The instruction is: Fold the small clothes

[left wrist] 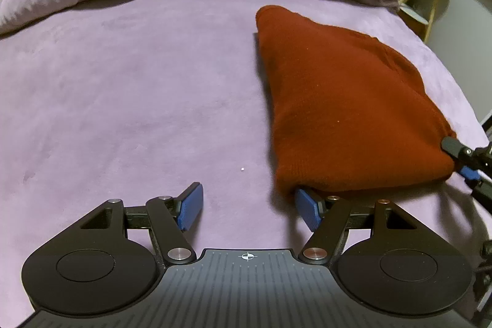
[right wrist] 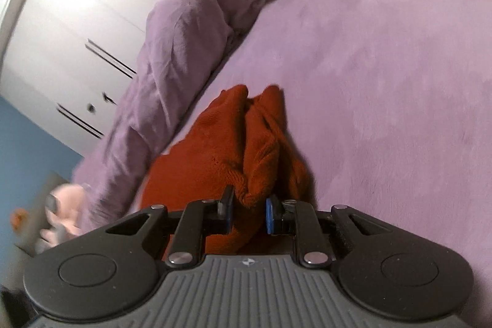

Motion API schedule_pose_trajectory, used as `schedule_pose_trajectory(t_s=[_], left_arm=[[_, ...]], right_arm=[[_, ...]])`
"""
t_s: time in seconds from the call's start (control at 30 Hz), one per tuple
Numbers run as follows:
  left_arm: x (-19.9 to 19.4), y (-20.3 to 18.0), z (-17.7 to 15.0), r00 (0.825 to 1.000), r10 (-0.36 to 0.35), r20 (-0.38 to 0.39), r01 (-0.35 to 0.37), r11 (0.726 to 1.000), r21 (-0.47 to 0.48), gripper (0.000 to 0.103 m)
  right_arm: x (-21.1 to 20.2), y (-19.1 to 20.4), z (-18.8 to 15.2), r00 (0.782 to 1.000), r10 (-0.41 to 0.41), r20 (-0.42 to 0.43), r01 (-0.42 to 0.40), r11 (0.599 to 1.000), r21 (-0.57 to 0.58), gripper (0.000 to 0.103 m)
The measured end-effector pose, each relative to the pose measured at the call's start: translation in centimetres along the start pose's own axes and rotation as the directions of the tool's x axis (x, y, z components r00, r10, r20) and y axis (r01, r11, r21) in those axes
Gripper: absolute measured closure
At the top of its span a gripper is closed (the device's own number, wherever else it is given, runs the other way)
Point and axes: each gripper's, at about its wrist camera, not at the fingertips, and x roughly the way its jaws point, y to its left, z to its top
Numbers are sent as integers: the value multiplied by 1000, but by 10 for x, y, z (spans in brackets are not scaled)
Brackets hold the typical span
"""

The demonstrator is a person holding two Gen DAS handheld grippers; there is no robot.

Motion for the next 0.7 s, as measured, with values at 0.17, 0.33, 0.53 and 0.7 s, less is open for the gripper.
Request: schedule_pose_trajectory(t_s=[0.17,0.33,0.53,0.7], left_arm=[[-8,14,-6,999,41,16,-41,999,0,33],[-14,35,-2,998,39,41,-35,996,-85,33],[-12,16,27,996,31,80,-23,995,-95,31],[2,5,55,989,81,125,-69,993,-100,28]], right_arm=[[-11,-2,6,985,-163,53,168,982,-90,92],[-31,11,23,996,5,86,3,996,-93,90],[37,92,33,987,149,-66,-161,948,-274,72],[131,110,49,980,5,-200,-74,938,-337,72]])
